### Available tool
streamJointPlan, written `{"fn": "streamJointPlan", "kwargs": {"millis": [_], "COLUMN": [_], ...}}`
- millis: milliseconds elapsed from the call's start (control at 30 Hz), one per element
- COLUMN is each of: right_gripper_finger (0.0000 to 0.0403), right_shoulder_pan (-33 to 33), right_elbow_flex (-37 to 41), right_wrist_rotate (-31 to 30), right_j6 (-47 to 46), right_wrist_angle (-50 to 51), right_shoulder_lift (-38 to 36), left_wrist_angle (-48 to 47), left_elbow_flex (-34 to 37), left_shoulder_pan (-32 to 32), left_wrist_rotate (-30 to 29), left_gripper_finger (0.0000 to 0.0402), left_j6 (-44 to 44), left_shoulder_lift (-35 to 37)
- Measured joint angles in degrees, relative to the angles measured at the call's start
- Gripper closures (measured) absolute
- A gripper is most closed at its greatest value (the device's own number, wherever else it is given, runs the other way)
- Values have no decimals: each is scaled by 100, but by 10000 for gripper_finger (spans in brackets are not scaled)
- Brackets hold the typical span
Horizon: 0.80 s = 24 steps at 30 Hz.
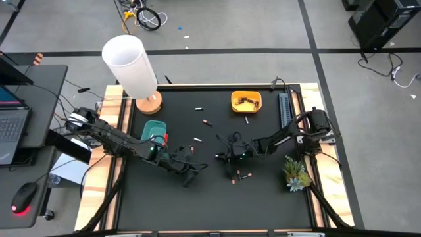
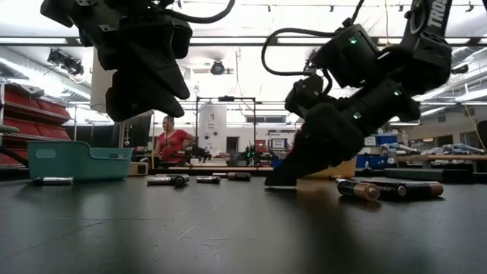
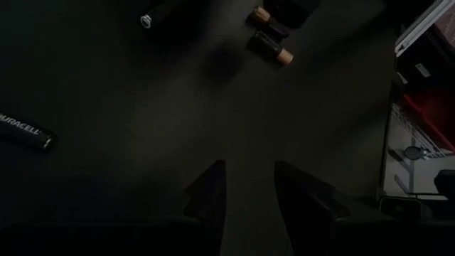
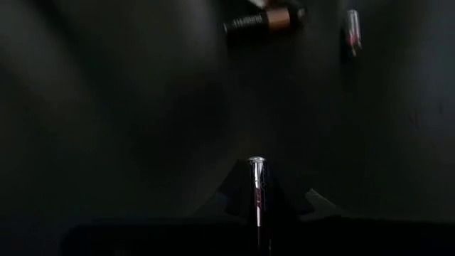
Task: Sort batteries
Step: Put the silver battery into the green bin
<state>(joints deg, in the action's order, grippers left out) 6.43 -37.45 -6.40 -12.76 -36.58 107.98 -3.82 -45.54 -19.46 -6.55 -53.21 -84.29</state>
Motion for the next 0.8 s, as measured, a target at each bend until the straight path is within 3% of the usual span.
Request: {"fn": "streamJointPlan", "kwargs": {"millis": [267, 500, 800], "right_gripper_finger": [380, 380, 380], "right_shoulder_pan": [-213, -367, -656], "right_elbow_flex": [-440, -1003, -1784], "right_wrist_rotate": [496, 1021, 1076], "right_j6": [169, 47, 208], "right_wrist_angle": [71, 197, 1582], "right_shoulder_lift": [-20, -97, -1219], "left_wrist_angle": [-455, -279, 526], "left_elbow_flex": [0, -3, -7], "left_shoulder_pan": [1, 2, 3], "left_wrist_rotate": [-351, -779, -1403], "left_gripper_finger": [271, 271, 268], "left_j6": [-539, -536, -387], "left_shoulder_lift": [0, 0, -2]}}
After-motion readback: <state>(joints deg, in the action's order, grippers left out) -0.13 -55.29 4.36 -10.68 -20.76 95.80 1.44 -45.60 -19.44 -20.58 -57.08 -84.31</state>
